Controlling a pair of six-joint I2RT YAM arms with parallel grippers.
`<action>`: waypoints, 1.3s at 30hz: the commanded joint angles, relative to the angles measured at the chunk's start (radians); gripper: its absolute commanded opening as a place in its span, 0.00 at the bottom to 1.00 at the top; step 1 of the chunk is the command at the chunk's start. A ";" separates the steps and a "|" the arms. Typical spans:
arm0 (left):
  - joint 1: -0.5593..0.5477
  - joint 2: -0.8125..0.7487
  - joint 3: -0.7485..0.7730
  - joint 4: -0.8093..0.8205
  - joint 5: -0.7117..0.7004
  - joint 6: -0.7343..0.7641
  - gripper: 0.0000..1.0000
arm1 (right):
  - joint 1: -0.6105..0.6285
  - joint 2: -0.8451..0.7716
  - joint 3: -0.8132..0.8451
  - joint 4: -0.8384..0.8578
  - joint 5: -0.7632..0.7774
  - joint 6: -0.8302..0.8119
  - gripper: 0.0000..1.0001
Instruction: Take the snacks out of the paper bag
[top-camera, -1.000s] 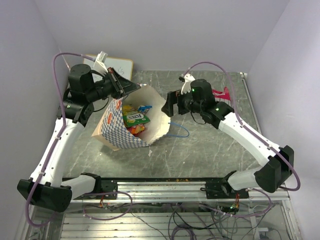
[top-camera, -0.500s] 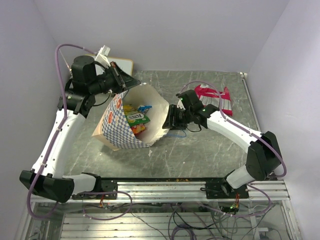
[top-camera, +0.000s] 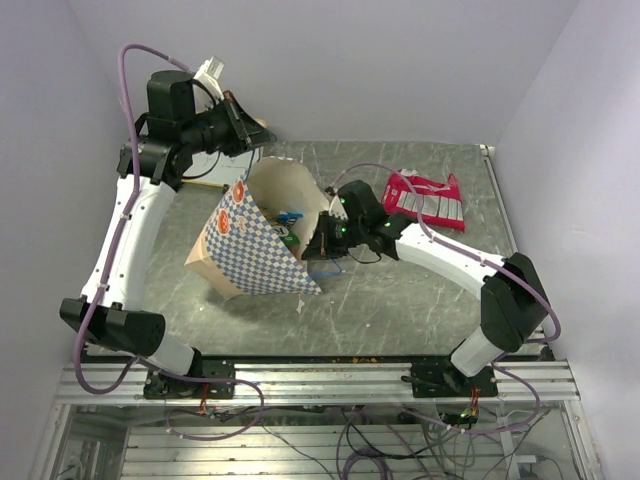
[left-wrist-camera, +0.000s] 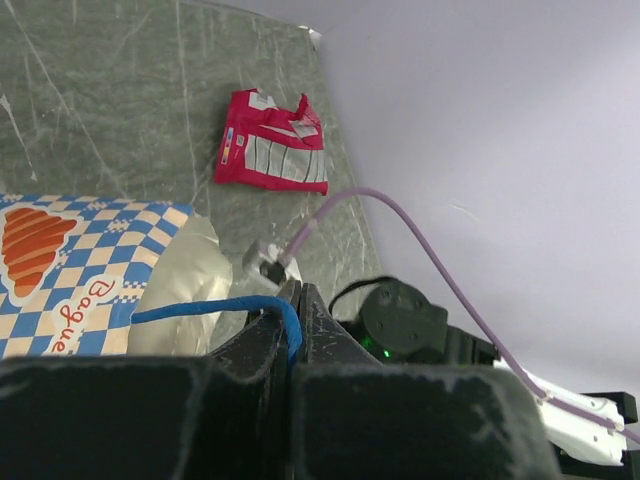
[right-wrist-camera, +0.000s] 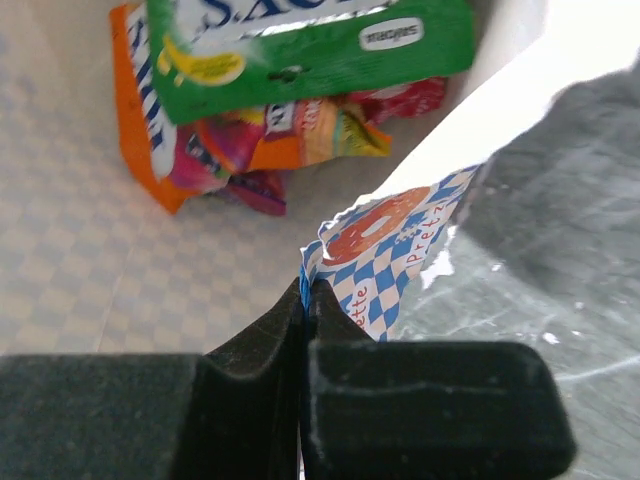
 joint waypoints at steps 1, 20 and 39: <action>0.031 -0.014 0.060 0.176 0.115 -0.031 0.07 | 0.066 0.010 0.059 0.028 -0.013 -0.015 0.00; 0.032 -0.249 -0.294 0.192 0.248 0.026 0.07 | 0.175 -0.041 -0.077 0.001 -0.046 -0.211 0.04; 0.029 -0.247 -0.055 -0.369 -0.001 0.353 0.07 | 0.138 -0.322 -0.048 -0.223 0.399 -0.477 0.70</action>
